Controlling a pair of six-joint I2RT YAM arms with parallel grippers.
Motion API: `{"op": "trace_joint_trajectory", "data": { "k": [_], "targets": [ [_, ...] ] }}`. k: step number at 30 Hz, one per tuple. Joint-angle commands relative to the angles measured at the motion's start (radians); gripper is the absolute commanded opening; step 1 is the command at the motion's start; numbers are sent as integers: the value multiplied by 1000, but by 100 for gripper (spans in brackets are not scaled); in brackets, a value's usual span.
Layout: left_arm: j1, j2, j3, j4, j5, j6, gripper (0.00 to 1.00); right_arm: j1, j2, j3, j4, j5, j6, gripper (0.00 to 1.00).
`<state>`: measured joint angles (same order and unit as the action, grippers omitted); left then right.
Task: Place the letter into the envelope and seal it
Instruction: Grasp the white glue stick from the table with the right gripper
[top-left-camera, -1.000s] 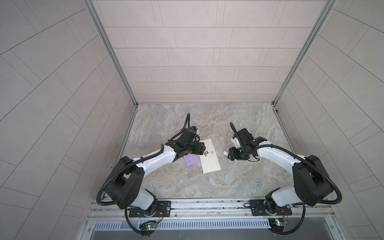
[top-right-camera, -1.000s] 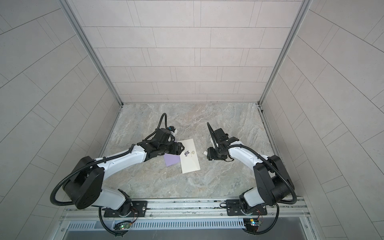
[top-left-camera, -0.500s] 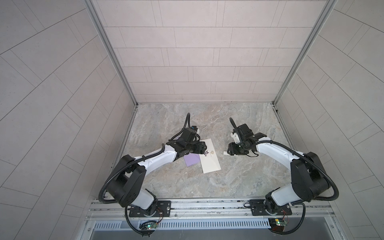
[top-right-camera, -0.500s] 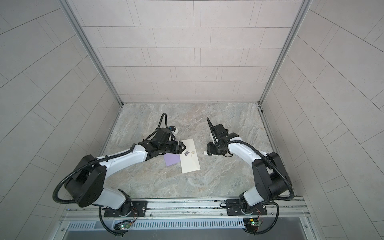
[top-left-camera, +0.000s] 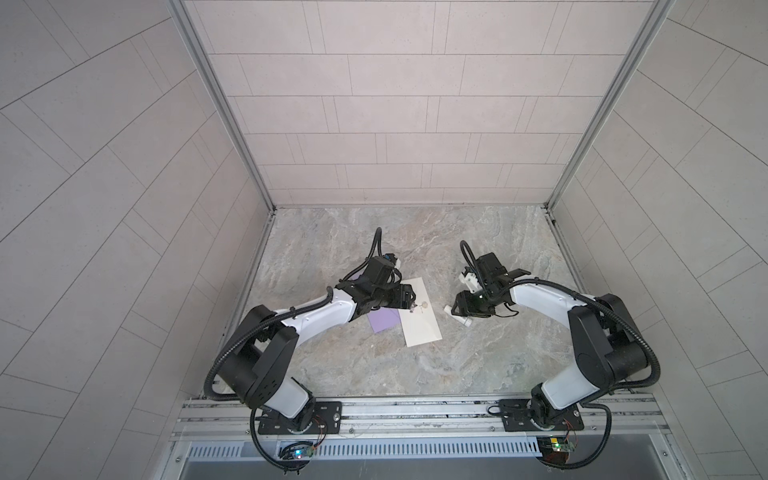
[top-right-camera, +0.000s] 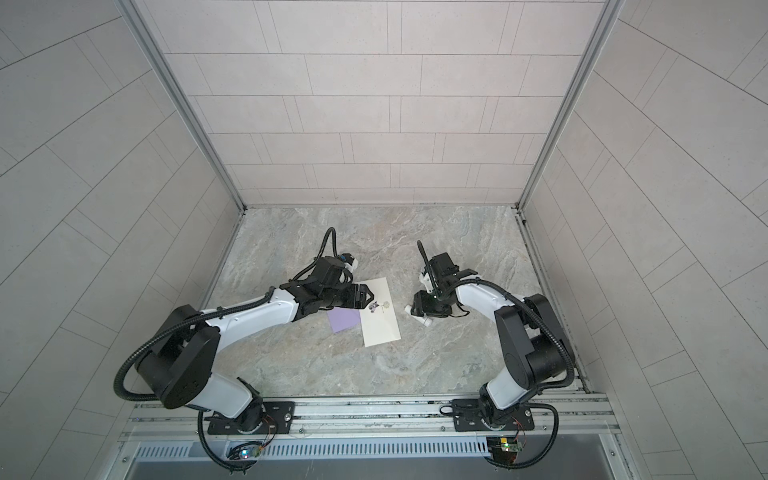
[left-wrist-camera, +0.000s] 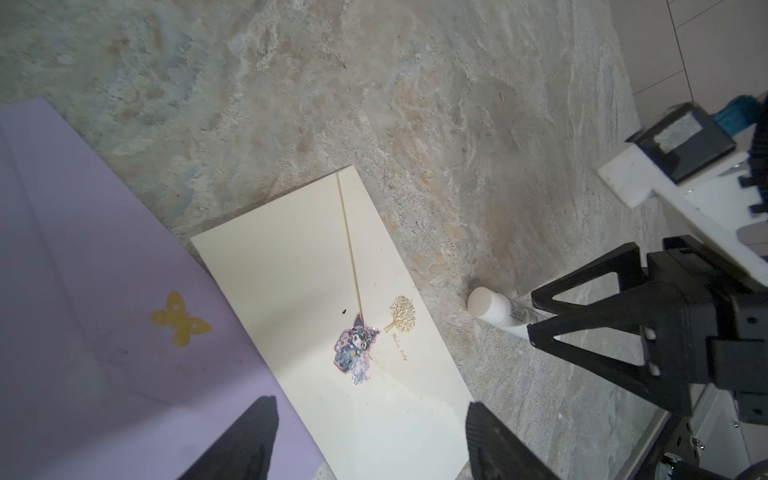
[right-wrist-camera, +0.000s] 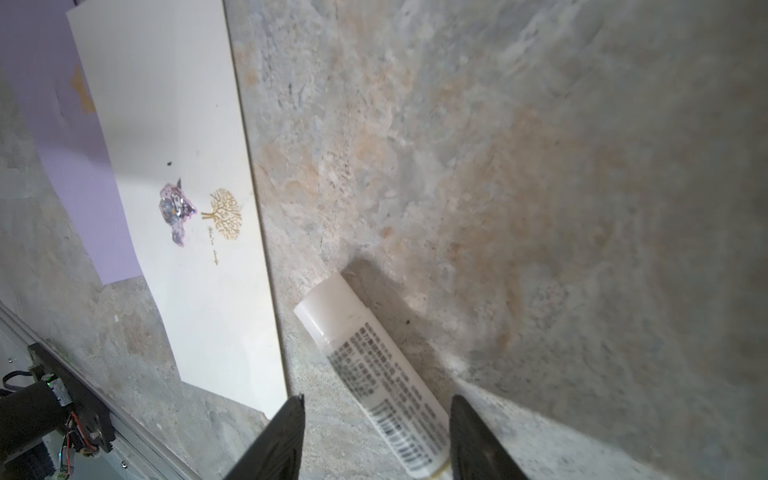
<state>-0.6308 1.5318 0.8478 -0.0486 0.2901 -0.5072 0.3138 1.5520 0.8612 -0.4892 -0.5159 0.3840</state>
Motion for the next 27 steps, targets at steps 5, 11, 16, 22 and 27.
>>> {"op": "trace_joint_trajectory", "data": {
  "k": [5,11,16,22,27],
  "targets": [
    [-4,16,13,36,23,-32,77,125,0,-10,-60,184,13,58],
    [-2,22,49,18,100,-51,77,260,13,-20,-88,338,70,56],
    [-2,29,78,-18,190,-50,77,337,-13,-47,-79,403,116,53],
    [-3,55,124,-77,314,-18,77,360,-35,-86,-12,361,151,17],
    [-3,78,142,-68,420,-14,78,320,-156,-80,87,200,169,10]
  ]
}}
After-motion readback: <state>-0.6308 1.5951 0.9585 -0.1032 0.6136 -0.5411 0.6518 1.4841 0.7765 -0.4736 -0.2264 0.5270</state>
